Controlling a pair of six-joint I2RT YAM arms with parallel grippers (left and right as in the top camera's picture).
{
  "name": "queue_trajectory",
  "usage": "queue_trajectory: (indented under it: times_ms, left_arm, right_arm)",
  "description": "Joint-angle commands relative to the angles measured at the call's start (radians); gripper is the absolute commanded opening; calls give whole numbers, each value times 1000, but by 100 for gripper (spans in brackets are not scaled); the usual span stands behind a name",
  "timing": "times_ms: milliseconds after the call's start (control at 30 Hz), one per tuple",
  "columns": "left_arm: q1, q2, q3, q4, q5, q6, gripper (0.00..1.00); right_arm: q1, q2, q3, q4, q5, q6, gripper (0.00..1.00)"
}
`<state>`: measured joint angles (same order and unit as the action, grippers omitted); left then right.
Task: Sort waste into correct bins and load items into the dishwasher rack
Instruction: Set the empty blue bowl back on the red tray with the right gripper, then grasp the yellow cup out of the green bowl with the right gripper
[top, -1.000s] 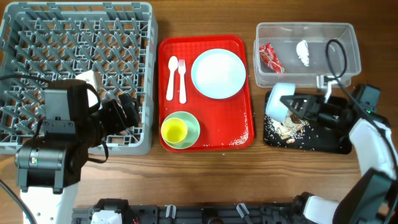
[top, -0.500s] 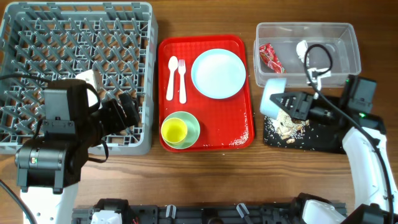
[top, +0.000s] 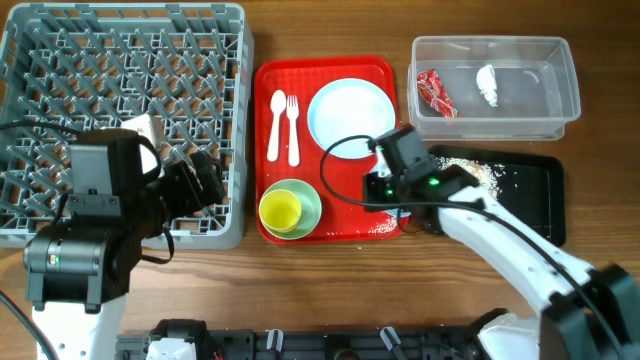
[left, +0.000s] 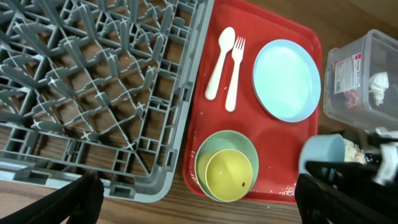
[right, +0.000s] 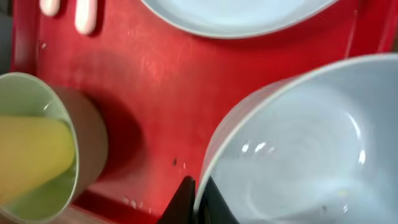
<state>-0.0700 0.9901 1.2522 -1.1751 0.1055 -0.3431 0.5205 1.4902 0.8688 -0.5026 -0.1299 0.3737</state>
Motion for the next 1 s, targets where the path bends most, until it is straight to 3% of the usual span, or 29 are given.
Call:
queue_trajectory:
  times_ms: [0,100,167,200,400,533,733,900,967]
  left_arm:
    - [3,-8,17,-13,11,-9,100]
    - [0,-8,17,-35,17,-9,100]
    - [-7,-2,17,-50,18,-9,100]
    - [-13,4,17,-57,18,-9,100]
    - [-90,89,-35,-53,43,-38,84]
    - [-172,181,-92,4,43,-62,75]
    - [-376,359,-106,130,34,-61,53]
    - [-523,538,-106,196,-40,-93,49]
    - [-554,590,-106,211,-45,-113,43]
  right_arm:
    - [20,66,18,64,1,-7,7]
    - [20,63,38,85,-51,-64,44]
    - [20,63,78,41,-50,-87,63]
    - [20,63,101,11,-34,-91,65]
    - [-38,-6,362,-198,-30,-53,70]
    - [-111,-77,486,-250,-127,-24,70]
    - [-185,-127,492,-285,-198,75,70]
    - [-188,-126,492,-303,-209,74,70]
    - [-188,-126,492,-304,-209,74,70]
